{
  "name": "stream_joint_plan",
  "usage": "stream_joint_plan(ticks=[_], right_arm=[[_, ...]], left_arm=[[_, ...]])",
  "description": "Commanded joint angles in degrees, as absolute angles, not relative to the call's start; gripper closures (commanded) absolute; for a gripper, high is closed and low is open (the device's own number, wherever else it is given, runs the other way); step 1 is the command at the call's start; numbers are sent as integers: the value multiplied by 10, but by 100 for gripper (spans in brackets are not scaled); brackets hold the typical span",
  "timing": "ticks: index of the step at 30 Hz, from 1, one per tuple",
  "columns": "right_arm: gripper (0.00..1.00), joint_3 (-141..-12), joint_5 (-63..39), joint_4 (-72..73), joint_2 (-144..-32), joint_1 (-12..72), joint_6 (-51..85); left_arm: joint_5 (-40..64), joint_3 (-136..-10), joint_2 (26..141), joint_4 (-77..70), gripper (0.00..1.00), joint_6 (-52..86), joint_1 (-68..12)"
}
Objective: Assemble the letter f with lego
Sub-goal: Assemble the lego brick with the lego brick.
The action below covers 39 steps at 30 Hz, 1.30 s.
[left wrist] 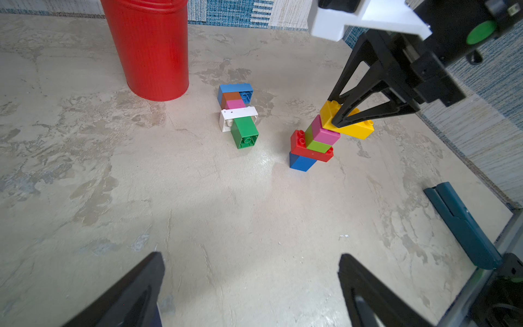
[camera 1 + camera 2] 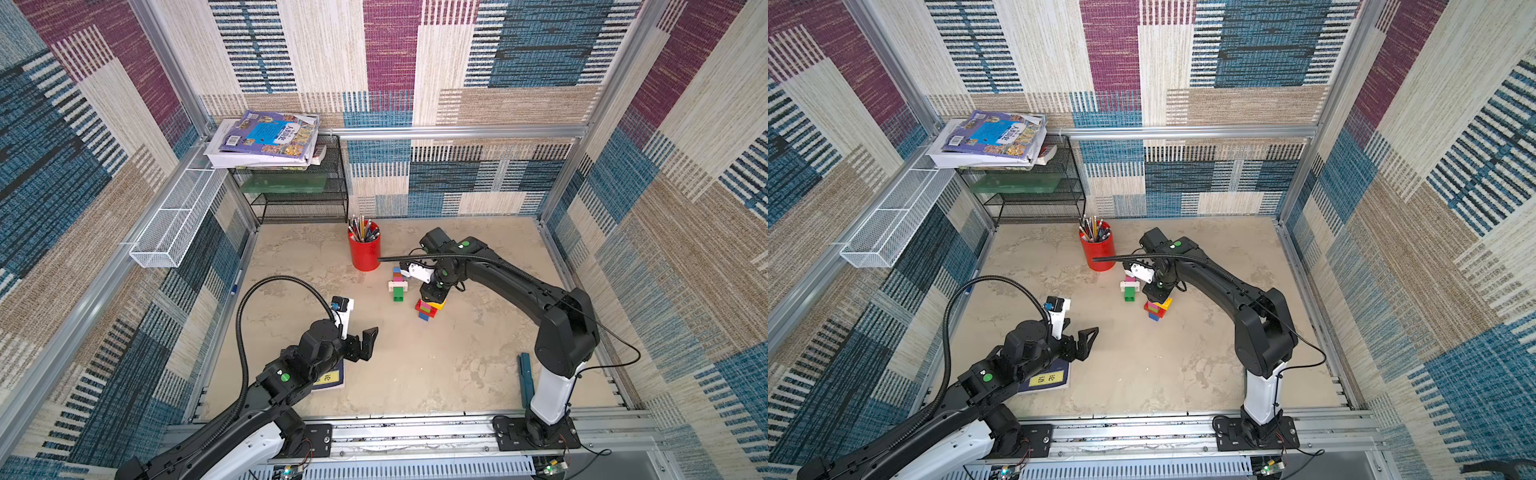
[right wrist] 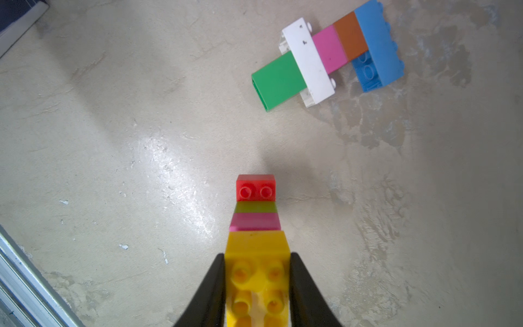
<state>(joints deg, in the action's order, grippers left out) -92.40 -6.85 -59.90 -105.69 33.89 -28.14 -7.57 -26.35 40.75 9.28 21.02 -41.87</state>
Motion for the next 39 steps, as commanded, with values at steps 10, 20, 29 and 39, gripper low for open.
stream_joint_plan(ticks=[10,20,29,39], right_arm=[[90,-913,-69,-599,-1064,337,-281],[90,-912,-65,-600,-1072,336,-281],[91,-902,-44,-598,-1070,339,-265],[92,-878,-43,-589,-1051,339,-248]], left_arm=[[-83,-264,406,88,1,215,-418],[-85,-265,407,84,1,212,-418],[-85,-269,412,83,1,208,-418],[-85,-273,412,89,1,207,-418]])
